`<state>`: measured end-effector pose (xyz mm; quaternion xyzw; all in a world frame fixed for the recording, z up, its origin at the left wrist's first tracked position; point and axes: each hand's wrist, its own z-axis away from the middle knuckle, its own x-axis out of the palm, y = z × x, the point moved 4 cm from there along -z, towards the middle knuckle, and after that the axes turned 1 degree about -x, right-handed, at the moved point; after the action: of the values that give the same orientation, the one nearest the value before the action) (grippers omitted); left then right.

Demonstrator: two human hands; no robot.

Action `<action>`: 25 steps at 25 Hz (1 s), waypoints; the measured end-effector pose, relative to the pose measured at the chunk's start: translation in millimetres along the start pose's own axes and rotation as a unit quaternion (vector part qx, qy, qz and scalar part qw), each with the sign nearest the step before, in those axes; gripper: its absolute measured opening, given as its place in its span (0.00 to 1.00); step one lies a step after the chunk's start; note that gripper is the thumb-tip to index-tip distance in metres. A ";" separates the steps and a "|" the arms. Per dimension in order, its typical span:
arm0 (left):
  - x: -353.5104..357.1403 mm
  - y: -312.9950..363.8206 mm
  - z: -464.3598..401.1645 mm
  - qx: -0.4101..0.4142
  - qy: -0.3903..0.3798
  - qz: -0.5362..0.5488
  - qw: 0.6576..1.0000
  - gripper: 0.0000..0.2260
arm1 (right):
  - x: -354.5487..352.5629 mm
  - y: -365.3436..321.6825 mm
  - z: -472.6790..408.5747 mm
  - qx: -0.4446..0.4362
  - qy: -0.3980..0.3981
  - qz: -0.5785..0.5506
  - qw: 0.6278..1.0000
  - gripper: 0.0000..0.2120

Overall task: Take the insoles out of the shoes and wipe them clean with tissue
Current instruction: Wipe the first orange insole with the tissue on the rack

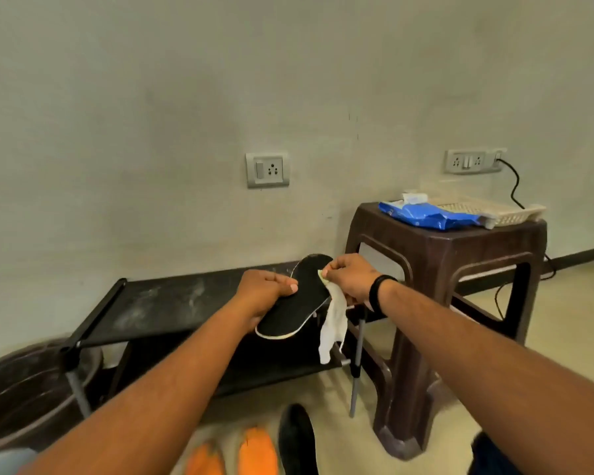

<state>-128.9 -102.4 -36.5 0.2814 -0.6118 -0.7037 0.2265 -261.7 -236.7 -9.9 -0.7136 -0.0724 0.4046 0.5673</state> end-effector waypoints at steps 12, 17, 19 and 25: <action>55.9 -253.6 67.9 -0.240 0.007 0.102 0.965 0.07 | 84.6 212.7 110.0 0.337 -0.125 0.040 0.932 0.06; 85.7 -324.6 72.4 -0.310 0.072 0.139 0.938 0.11 | 99.8 258.1 110.3 0.396 -0.220 0.056 0.890 0.06; 97.8 -340.7 64.7 -0.305 0.104 0.115 0.940 0.12 | 107.6 267.9 103.9 0.408 -0.265 0.069 0.871 0.07; 131.2 -372.4 41.8 -0.306 0.149 0.080 0.937 0.13 | 143.1 321.2 101.5 0.410 -0.275 0.124 0.861 0.10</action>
<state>-244.5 -103.2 -416.4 0.2501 -0.3462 -0.7865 0.4462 -348.2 -191.0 -362.6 -0.2796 0.0356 0.6444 0.7109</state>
